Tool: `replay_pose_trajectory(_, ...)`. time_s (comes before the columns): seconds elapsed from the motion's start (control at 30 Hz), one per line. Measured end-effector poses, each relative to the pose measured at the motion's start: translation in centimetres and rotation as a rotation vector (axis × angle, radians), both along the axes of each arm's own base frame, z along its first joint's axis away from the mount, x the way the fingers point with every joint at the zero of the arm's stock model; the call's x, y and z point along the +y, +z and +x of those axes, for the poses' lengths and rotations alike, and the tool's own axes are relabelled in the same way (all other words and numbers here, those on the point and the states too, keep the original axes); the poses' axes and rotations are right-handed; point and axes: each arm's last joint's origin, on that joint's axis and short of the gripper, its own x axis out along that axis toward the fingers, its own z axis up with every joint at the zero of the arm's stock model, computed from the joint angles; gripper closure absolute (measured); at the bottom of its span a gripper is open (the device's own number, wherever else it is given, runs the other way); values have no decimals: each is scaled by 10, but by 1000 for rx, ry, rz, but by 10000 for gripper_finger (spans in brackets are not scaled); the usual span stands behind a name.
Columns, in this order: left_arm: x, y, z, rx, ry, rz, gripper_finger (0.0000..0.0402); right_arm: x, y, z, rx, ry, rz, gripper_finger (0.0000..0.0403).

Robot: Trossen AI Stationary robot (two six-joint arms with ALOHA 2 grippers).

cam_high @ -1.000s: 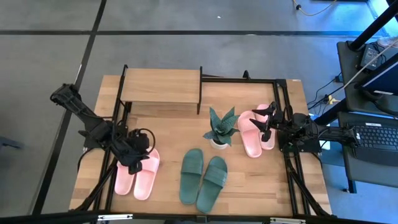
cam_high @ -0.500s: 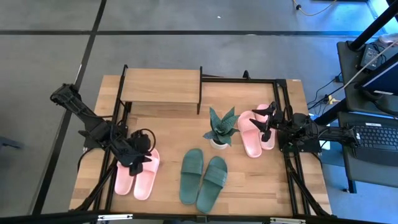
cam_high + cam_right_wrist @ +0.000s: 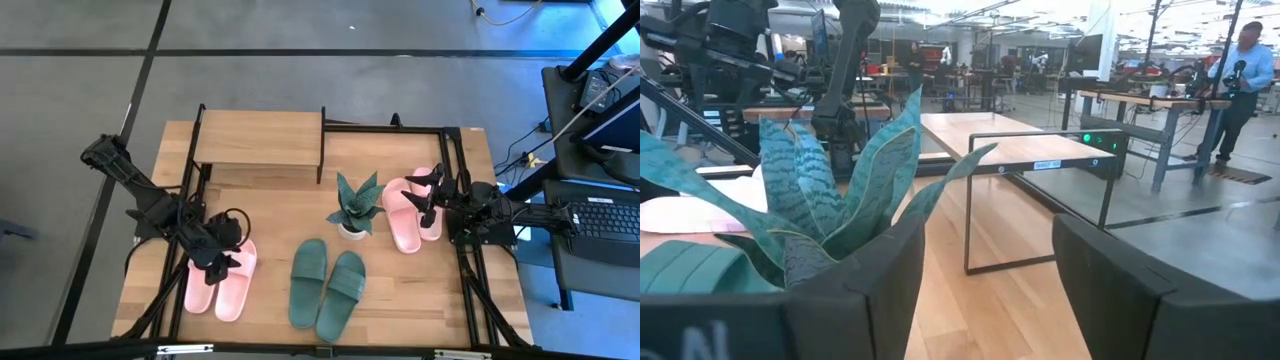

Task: Pick and place slides into the shelf
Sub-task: Put the pink slipper under the shelf

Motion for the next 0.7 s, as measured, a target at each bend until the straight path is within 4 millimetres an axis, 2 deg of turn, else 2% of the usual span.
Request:
replay_pose_trajectory(0.1, 1, -1, -1, -8, -72, 60, 191, 0, 0, 0, 0, 0, 0, 182)
replay_pose_trajectory(0.23, -3, -7, -5, 90, -106, 42, 190, 0, 0, 0, 0, 0, 0, 182)
replay_pose_trajectory(0.37, -19, -20, -6, 189, -110, 79, 192, 0, 0, 0, 0, 0, 0, 182)
replay_pose_trajectory(0.47, -29, -35, -11, 315, -102, 144, 193, 0, 0, 0, -1, 0, 0, 182)
replay_pose_trajectory(0.6, -41, -44, -20, 463, -52, 264, 193, 0, 0, 0, -2, 0, 4, 182)
replay_pose_trajectory(0.7, -53, -51, -23, 476, -45, 371, 193, 0, 0, 0, -10, 2, 27, 182)
